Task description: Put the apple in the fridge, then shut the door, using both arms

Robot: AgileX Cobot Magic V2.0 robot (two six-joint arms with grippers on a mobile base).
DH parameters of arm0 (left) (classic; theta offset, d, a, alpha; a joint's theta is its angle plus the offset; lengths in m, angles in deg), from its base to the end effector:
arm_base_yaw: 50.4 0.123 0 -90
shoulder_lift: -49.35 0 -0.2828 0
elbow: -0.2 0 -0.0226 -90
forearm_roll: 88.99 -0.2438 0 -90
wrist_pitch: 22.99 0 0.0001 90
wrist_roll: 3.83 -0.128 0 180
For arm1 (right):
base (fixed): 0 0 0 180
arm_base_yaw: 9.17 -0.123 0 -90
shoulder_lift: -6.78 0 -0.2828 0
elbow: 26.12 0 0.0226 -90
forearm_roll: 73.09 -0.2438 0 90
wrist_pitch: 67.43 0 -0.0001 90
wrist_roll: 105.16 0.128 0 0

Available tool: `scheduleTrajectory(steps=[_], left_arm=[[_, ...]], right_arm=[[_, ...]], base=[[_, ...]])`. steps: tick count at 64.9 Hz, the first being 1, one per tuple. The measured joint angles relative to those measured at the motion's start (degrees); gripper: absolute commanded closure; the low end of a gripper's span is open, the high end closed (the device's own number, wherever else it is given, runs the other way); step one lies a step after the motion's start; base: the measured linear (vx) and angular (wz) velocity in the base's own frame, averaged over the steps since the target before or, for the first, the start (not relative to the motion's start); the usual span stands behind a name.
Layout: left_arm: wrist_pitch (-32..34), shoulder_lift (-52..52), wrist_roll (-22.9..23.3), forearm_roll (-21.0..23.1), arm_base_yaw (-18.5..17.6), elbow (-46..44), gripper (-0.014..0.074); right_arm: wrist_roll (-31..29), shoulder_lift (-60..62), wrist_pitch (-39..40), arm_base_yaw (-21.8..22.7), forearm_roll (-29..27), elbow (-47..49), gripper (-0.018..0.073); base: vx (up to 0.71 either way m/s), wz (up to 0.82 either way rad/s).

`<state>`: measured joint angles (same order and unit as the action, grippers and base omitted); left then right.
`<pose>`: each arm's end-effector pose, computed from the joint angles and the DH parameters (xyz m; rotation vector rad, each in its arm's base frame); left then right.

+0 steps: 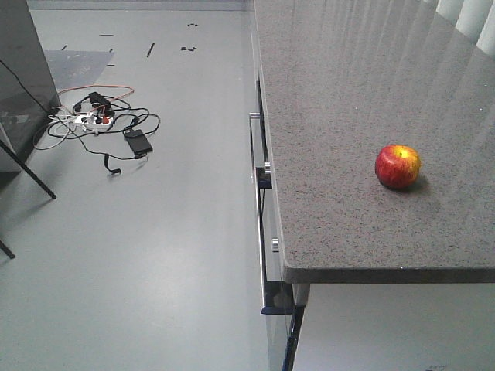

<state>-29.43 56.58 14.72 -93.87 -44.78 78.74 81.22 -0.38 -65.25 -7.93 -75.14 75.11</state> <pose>0.0883 0.0099 0.1941 -0.2774 1.5858 -0.1015 0.0882 -0.0021 0.2119 0.1244 1.4572 0.1013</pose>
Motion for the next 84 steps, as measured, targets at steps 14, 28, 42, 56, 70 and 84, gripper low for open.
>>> scheduleTrajectory(steps=[14,28,42,56,70,84], left_arm=[[0.0,0.0,0.0,0.0,0.0,0.0,0.0603],[0.0,0.0,0.0,0.0,0.0,0.0,0.0603],[0.0,0.0,0.0,0.0,0.0,0.0,0.0603],[0.0,0.0,0.0,0.0,0.0,0.0,0.0603],[0.0,0.0,0.0,0.0,0.0,0.0,0.0603],[0.0,0.0,0.0,0.0,0.0,0.0,0.0603]], right_arm=[[0.0,0.0,0.0,0.0,0.0,0.0,0.0562],[0.0,0.0,0.1,0.0,0.0,0.0,0.0562],[0.0,0.0,0.1,0.0,0.0,0.0,0.0562],[0.0,0.0,0.0,0.0,0.0,0.0,0.0562],[0.0,0.0,0.0,0.0,0.0,0.0,0.0562],[0.1,0.0,2.0,0.0,-5.2,0.0,0.0562]], base=[[0.00,0.00],[0.00,0.00],[0.00,0.00],[0.00,0.00],[0.00,0.00],[0.00,0.00]])
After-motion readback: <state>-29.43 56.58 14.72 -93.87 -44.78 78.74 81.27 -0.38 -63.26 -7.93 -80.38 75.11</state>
